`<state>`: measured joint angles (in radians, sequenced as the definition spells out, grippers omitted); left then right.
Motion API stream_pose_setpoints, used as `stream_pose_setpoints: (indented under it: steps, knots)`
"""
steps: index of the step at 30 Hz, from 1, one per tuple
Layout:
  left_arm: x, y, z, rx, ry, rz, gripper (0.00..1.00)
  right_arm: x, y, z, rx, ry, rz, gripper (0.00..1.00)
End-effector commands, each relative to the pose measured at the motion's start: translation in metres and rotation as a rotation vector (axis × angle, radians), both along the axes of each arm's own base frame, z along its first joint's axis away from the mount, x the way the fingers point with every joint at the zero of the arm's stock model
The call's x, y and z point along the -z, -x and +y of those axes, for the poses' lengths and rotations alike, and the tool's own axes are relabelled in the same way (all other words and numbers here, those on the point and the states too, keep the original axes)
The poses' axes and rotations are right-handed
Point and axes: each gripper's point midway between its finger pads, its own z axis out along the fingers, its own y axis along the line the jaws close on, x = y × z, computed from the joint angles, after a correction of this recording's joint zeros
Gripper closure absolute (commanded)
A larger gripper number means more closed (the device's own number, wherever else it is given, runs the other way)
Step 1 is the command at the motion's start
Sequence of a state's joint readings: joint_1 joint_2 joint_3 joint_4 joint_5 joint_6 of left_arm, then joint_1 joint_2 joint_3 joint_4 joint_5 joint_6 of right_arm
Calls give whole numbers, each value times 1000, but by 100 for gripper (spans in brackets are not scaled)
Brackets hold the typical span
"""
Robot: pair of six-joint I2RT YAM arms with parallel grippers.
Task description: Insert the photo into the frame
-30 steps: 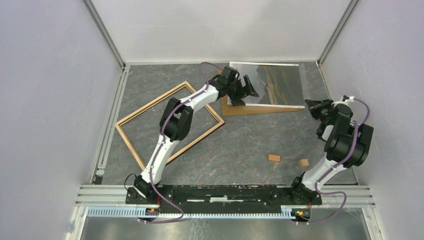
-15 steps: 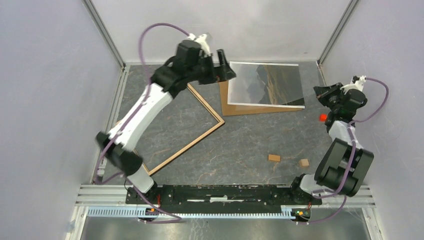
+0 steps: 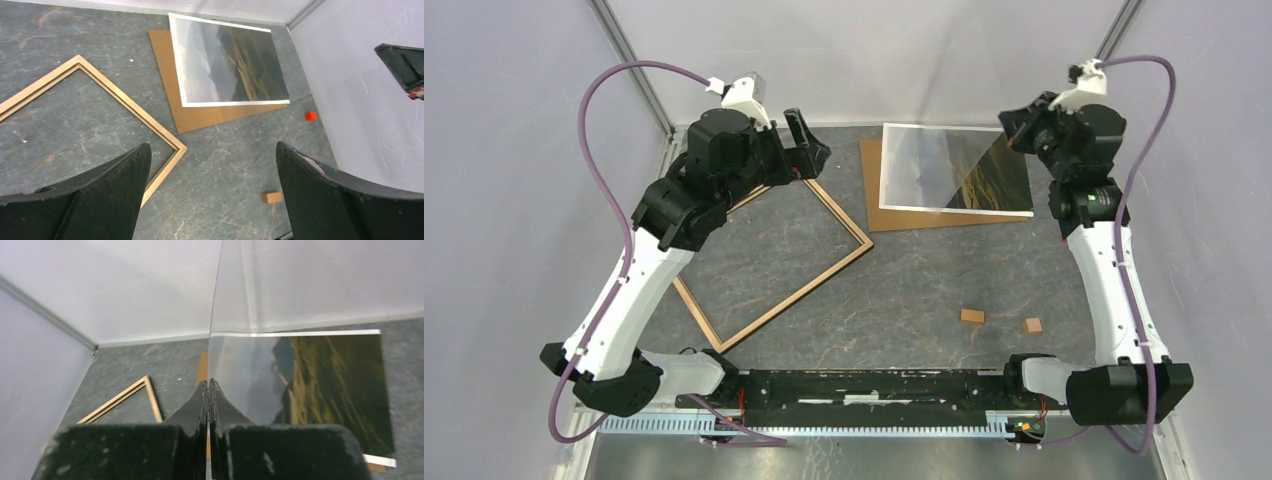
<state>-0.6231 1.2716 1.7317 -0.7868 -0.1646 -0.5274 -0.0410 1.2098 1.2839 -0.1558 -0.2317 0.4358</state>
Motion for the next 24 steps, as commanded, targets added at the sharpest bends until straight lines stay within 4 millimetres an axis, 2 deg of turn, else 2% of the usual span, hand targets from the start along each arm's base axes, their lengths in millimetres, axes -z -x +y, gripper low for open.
stream_pose_setpoints:
  steps: [1,4,5,10,11,15,17,21,23,24]
  knots:
    - [-16,6,26,-69,-43,-75,0,-32,7,37,-11,62,-13,100]
    - [-29,13,35,-84,-29,-111,0,-52,9,82,-82,78,-35,100]
    - [-34,16,39,-91,-24,-123,0,-65,10,91,-81,76,-54,100]
    - [-61,34,64,-140,-5,-193,0,-106,20,169,-194,77,-102,100]
    - [-67,39,70,-154,-1,-208,0,-108,20,185,-221,77,-101,100]
    - [-90,58,94,-200,29,-271,0,-130,39,248,-363,-33,-142,100]
    - [-99,68,104,-220,46,-302,0,-139,46,272,-441,-132,-163,100]
    - [-108,78,119,-248,49,-337,0,-141,49,300,-549,-323,-146,100]
    - [-108,80,121,-249,47,-341,0,-126,43,301,-552,-396,-107,100]
    - [-106,81,121,-247,45,-337,0,-125,43,295,-546,-447,-115,100]
